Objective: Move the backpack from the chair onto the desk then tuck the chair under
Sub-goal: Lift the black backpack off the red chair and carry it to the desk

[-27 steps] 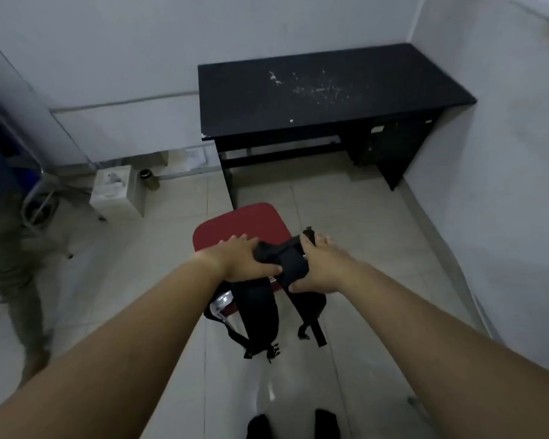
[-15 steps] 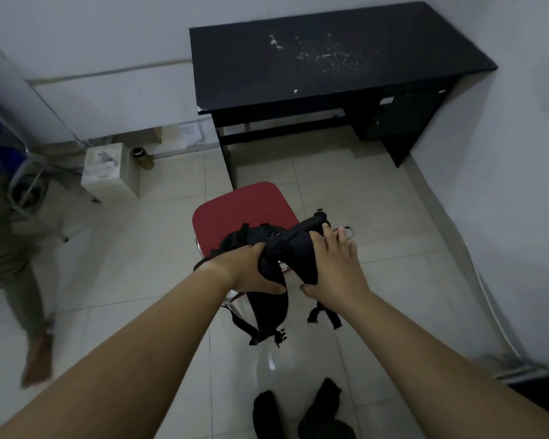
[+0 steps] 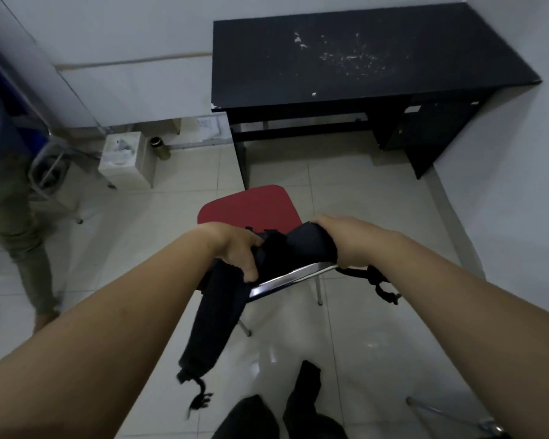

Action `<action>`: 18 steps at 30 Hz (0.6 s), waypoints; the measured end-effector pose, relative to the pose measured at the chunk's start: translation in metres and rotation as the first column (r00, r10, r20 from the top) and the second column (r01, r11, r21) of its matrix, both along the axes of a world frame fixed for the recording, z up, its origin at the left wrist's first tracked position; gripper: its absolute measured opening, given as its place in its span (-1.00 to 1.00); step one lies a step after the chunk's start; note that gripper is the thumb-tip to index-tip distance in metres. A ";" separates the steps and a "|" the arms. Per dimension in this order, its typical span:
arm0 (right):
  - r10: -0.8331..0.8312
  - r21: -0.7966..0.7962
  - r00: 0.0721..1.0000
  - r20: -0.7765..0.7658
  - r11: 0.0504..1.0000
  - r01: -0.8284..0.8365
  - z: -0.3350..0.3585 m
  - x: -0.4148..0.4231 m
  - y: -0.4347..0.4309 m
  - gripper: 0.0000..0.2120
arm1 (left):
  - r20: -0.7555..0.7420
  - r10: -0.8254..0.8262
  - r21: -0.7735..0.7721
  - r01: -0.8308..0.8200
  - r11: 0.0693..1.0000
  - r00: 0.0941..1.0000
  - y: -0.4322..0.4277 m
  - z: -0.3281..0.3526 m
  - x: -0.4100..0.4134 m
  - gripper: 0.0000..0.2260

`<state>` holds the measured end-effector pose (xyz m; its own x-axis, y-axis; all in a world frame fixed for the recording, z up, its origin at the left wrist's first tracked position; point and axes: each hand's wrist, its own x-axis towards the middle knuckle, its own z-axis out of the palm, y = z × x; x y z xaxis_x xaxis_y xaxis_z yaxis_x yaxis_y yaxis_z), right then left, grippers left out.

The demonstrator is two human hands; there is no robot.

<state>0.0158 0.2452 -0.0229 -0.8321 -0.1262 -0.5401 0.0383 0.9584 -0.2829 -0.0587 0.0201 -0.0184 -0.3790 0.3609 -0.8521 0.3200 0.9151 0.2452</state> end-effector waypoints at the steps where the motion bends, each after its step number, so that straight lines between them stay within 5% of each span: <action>1: 0.003 -0.001 1.000 0.004 1.000 -0.003 0.000 -0.006 0.001 -0.24 | -0.025 0.006 0.008 -0.006 1.000 1.000 0.002 -0.001 -0.005 -0.54; 4: -0.016 -0.004 0.999 -0.041 1.000 0.016 0.000 -0.022 0.005 -0.29 | -0.090 0.004 0.056 0.001 0.998 0.996 0.005 -0.004 -0.021 -0.72; 7: -0.061 -0.003 0.990 -0.124 0.998 0.061 -0.012 -0.031 0.005 -0.36 | -0.227 -0.030 0.085 0.051 0.995 0.973 0.008 -0.007 -0.035 -0.69; 12: -0.269 -0.101 0.931 -0.247 0.963 0.252 -0.032 -0.040 -0.006 -0.43 | -0.514 -0.022 0.136 0.107 0.985 0.858 0.011 -0.011 -0.060 -0.84; 18: -0.643 -0.391 0.751 -0.154 0.737 0.551 -0.038 -0.051 -0.031 -0.31 | -0.761 0.068 0.219 0.157 0.963 0.646 0.013 -0.007 -0.088 -0.82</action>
<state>-0.0355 0.2146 -0.0606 -0.8911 0.3291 -0.3125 0.4536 0.6231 -0.6372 -0.1463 0.0328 -0.0252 -0.8249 0.5441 -0.1534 0.5335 0.8390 0.1067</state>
